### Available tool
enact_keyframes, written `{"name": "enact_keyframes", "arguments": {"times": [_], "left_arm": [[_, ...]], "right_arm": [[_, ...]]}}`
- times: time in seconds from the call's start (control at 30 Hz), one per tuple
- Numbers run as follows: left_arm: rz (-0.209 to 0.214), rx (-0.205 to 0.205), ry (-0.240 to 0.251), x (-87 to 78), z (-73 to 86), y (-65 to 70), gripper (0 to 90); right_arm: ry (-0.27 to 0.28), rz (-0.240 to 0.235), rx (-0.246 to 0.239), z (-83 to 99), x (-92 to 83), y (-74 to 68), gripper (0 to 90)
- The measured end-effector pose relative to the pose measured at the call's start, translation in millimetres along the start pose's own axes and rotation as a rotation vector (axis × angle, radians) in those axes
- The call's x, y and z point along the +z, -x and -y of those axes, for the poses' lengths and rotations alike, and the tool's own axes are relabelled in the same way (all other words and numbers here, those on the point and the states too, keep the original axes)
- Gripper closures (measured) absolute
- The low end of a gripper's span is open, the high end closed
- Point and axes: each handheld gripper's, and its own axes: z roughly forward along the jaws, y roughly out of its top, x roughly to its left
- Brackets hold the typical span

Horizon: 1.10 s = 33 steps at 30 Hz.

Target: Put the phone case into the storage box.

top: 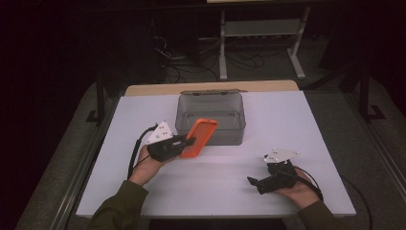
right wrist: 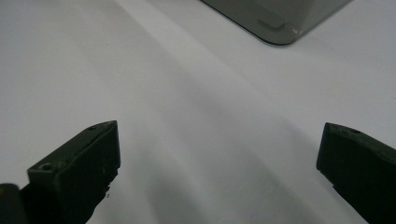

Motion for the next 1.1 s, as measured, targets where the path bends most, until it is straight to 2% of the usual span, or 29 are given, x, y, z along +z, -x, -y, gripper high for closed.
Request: {"name": "enact_keyframes", "arguments": {"times": [0.53,0.83,1.1], "left_arm": [[0.008,-0.001,0.012,-4.7,-27.7,-9.5,79.4],[0.024,-0.012,0.005,-3.7,-41.0,-18.3,79.4],[0.035,-0.022,0.025,-3.6,-55.0,-27.4,79.4]], "right_arm": [[0.005,0.002,0.002,-0.2,-0.3,0.1,0.0],[0.007,0.001,0.002,-0.3,-0.4,0.2,0.0],[0.008,0.001,0.002,-0.4,-0.6,0.4,0.0]]}}
